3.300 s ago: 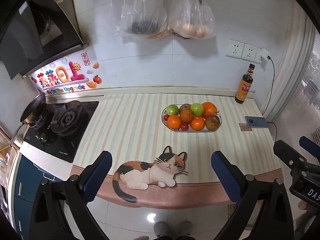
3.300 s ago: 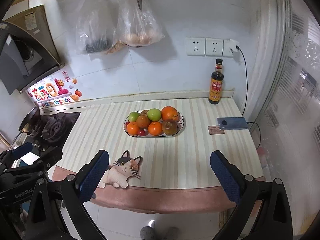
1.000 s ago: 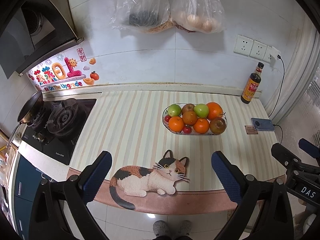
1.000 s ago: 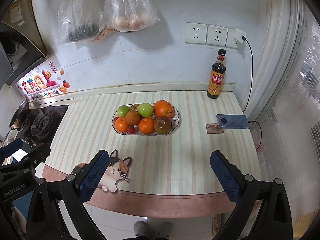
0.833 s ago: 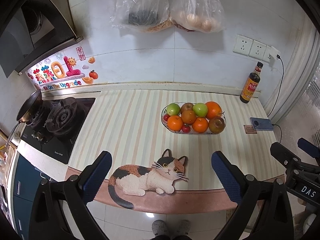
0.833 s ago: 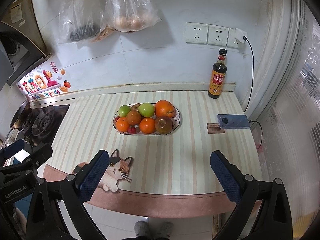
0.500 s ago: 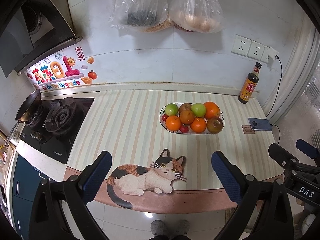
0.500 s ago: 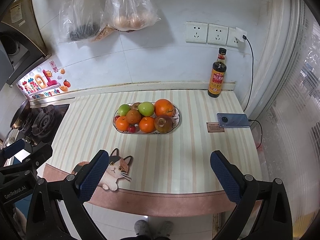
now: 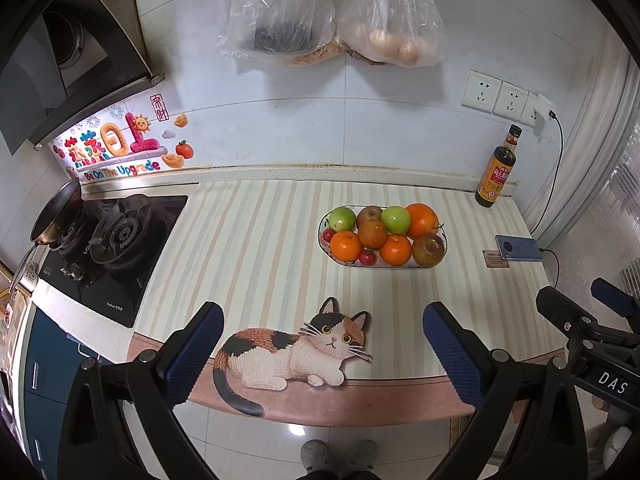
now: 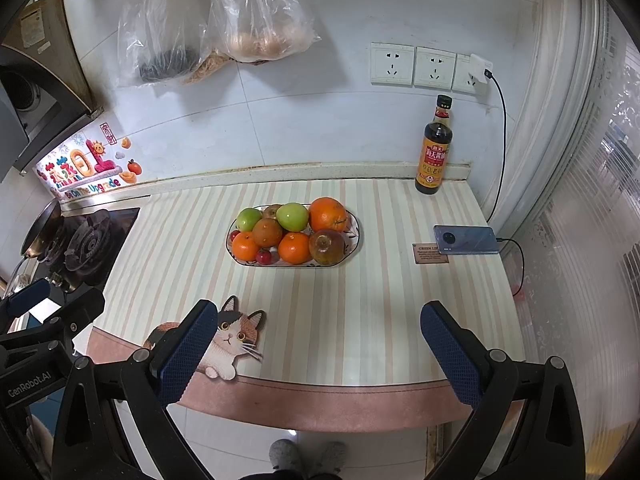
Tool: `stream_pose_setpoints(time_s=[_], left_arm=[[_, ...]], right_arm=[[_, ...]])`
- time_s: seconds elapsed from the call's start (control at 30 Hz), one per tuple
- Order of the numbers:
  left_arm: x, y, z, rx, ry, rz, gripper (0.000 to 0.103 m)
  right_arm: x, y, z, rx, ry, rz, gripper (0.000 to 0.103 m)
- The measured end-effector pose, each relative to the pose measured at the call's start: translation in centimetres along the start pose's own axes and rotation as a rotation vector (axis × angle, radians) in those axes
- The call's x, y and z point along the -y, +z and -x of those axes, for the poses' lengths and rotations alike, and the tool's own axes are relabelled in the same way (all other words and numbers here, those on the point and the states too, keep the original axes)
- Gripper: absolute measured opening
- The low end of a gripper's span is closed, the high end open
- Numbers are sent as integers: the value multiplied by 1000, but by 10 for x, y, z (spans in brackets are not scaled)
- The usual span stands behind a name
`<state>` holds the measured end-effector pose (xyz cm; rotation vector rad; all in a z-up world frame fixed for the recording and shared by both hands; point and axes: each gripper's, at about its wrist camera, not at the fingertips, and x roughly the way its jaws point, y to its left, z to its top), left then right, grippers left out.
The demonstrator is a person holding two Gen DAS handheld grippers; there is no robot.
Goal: Organize fruits
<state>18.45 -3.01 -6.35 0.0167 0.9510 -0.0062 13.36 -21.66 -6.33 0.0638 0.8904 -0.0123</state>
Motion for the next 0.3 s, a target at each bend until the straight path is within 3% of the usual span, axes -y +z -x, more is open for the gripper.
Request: stream_pose_setpoints(time_s=[0.3], left_arm=[[2, 0, 3, 11, -4, 1, 102]], right_arm=[[0, 0, 0, 1, 0, 0, 103]])
